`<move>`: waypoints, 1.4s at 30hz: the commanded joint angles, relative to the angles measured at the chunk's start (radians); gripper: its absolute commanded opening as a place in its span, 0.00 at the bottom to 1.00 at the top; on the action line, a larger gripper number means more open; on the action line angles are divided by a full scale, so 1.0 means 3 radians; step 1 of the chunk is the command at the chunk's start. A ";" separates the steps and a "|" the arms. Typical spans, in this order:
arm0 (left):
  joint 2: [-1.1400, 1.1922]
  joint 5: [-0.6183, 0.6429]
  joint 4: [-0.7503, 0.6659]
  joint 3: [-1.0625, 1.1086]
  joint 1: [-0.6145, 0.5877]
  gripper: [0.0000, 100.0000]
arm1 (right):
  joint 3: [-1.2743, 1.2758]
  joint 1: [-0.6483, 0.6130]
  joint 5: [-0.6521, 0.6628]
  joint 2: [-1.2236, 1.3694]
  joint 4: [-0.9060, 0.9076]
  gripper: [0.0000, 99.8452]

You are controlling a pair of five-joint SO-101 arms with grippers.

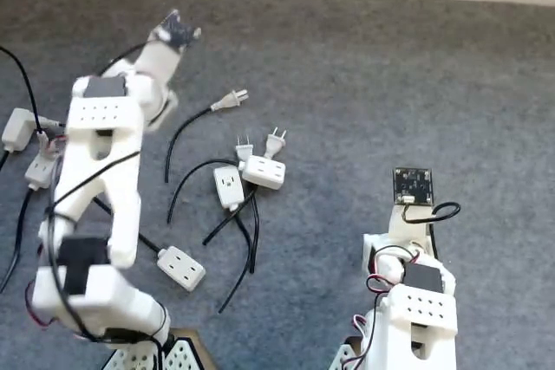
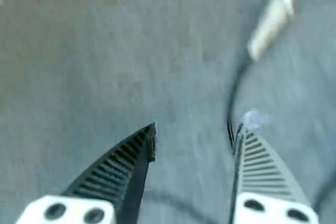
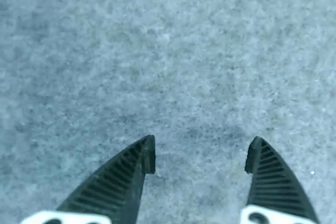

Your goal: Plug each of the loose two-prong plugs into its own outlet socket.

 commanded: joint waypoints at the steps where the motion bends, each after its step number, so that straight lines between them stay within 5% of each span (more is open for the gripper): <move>1: 0.0683 0.0082 -0.0609 -0.0499 0.0238 0.25 | -0.0028 -0.0028 0.0005 -0.0043 -0.0054 0.27; 5: 0.1394 0.0092 -0.0890 -0.0969 0.0381 0.25 | -0.0028 -0.0028 0.0005 -0.0043 -0.0059 0.27; 14: 0.2340 0.0092 -0.0593 -0.2110 0.0657 0.25 | -0.0028 -0.0028 0.0005 -0.0043 -0.0064 0.27; 22: 0.2591 0.0107 0.0107 -0.2836 0.0627 0.20 | -0.0028 -0.0028 0.0005 -0.0043 -0.0064 0.27; 29: 0.2626 0.0517 0.1381 -0.3936 0.0698 0.25 | -0.0028 -0.0038 0.0005 -0.0043 -0.0064 0.27; 34: 0.2631 0.0506 0.1637 -0.3915 0.0790 0.25 | -0.0028 -0.0187 0.0005 -0.0043 -0.0064 0.27; 42: 0.3087 0.0496 0.1284 -0.3634 0.0821 0.25 | -0.0028 -0.0187 0.0005 -0.0043 -0.0064 0.27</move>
